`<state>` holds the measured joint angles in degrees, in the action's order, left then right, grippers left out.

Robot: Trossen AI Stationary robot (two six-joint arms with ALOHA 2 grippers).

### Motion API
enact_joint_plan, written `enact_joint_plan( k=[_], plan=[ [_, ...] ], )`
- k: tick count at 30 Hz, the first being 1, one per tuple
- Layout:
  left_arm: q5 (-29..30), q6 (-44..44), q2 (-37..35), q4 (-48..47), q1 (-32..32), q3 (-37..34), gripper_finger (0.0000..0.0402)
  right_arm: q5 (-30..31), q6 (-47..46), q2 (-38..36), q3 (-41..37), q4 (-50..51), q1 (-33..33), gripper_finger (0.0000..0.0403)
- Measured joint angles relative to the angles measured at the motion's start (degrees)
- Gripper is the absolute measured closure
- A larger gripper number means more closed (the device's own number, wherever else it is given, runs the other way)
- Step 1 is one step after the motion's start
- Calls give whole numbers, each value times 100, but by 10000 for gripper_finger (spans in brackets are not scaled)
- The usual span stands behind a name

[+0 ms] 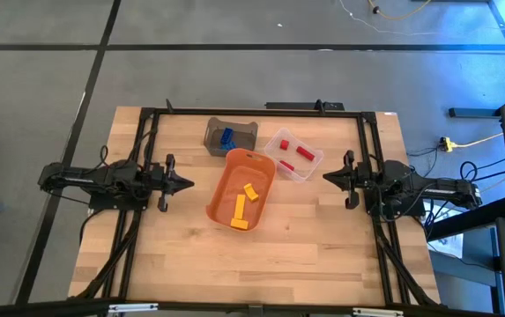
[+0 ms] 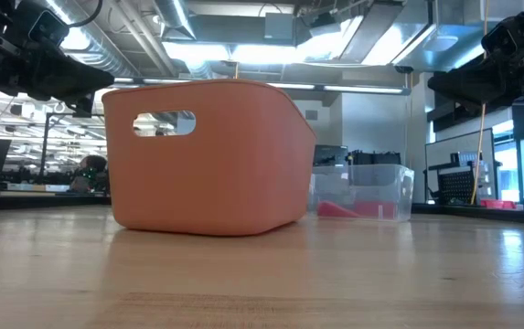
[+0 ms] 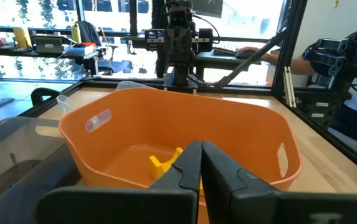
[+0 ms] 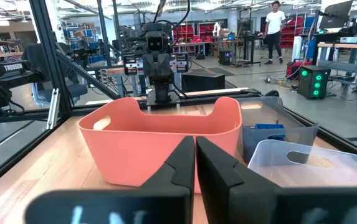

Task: Sort & place blocks by color
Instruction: Return to Home Position

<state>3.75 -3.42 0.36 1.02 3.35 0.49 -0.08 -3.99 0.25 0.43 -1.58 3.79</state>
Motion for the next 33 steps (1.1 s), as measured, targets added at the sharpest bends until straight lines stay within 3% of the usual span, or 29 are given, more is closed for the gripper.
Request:
enact_joint_plan(
  k=[20, 33],
  plan=[
    [0, -1, 0, -1, 0, 0, 375, 0, -2, 0, 0, -2, -2, 384],
    [1, -2, 0, -1, -1, 0, 390, 0, -2, 0, 0, 0, 0, 384]
  ],
)
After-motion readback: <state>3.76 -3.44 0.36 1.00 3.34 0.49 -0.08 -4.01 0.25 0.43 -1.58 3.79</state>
